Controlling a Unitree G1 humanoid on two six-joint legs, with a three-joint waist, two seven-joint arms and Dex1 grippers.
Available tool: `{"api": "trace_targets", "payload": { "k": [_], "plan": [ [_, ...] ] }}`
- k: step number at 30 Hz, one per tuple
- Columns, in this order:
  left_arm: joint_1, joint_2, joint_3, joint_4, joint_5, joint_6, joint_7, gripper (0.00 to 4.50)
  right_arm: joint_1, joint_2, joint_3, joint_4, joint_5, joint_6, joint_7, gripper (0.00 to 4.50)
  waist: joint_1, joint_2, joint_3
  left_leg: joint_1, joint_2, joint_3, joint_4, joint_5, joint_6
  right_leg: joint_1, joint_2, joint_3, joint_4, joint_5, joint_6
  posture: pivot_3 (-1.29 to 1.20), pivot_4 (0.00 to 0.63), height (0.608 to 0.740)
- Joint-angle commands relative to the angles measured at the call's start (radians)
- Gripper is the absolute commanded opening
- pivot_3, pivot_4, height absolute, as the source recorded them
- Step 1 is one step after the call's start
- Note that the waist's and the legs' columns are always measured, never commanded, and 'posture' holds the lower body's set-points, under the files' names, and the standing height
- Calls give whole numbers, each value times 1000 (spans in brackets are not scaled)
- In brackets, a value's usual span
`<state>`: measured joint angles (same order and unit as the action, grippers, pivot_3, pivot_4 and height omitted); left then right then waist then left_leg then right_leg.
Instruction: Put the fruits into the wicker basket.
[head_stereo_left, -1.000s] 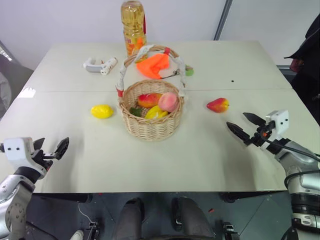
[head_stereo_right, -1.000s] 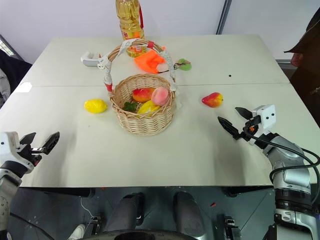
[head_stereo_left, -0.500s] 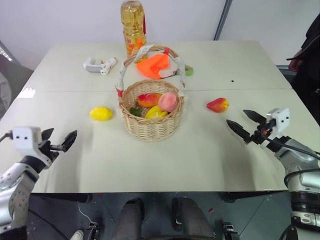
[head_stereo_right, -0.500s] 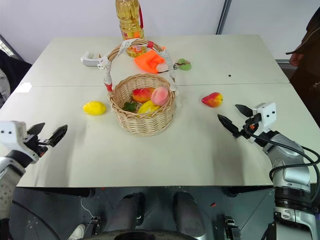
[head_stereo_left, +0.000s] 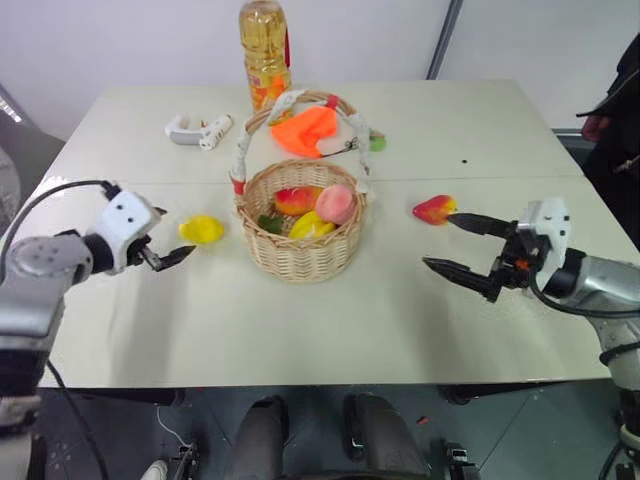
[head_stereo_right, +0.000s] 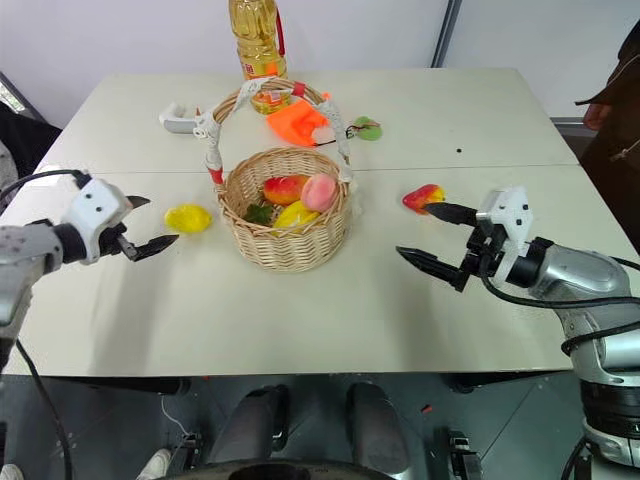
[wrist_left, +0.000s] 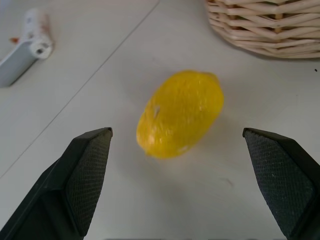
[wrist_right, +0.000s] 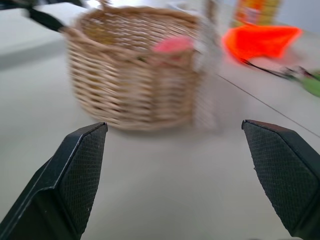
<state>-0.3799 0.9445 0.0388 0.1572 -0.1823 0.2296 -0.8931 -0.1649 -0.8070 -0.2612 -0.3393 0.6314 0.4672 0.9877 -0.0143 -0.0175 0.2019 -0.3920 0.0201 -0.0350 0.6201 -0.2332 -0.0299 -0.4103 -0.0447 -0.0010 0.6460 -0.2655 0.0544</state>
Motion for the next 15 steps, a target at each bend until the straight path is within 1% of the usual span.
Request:
{"api": "trace_targets", "payload": {
  "k": [1, 2, 5, 9, 11, 12, 15],
  "plan": [
    [-143, -2, -97, 168, 107, -109, -79, 4500, -30, -12, 23, -86, 43, 40, -4, 4486, 3, 0, 0, 0, 0, 0, 0, 0, 0, 0, 0, 0, 0, 0, 0, 0, 150, 740],
    [-204, -14, -143, 237, 147, -142, -104, 4500, -37, -7, 35, -100, 42, 43, -8, 4486, 4, 0, 0, -1, 0, 0, 0, 0, 0, -1, 0, 0, 0, 0, 0, 0, 150, 740],
    [-333, -56, -214, 403, 216, -214, -142, 4500, -37, 5, 55, -125, 37, 46, -20, 4486, 7, -1, 0, -2, 0, 0, 0, 0, 0, -1, 1, -1, 0, 2, 3, 0, 150, 740],
    [-425, -104, -242, 558, 261, -291, -155, 4500, -19, 15, 61, -153, 40, 44, -33, 4486, 2, -2, 1, -5, -1, 1, 2, 0, 1, -2, 0, -1, 0, 2, 8, 0, 150, 740],
    [-443, -120, -245, 605, 267, -314, -172, 3936, -15, 21, 61, -162, 42, 40, -44, 4500, 0, -2, 1, -7, -1, 1, 4, -1, 2, -3, 0, 0, 0, 3, 11, 0, 150, 740],
    [-448, -124, -244, 621, 269, -324, -179, 3572, -15, 24, 62, -166, 43, 39, -49, 4500, -1, -2, 1, -8, -1, 1, 4, -1, 2, -4, 0, 0, 1, 3, 11, 0, 150, 740],
    [-446, -126, -230, 644, 267, -343, -181, 2065, -22, 29, 64, -178, 49, 45, -60, 4500, 1, -2, 1, -14, 0, 0, 9, -2, 4, -10, 1, 0, 6, 4, 11, 0, 150, 740]
  ]
}}
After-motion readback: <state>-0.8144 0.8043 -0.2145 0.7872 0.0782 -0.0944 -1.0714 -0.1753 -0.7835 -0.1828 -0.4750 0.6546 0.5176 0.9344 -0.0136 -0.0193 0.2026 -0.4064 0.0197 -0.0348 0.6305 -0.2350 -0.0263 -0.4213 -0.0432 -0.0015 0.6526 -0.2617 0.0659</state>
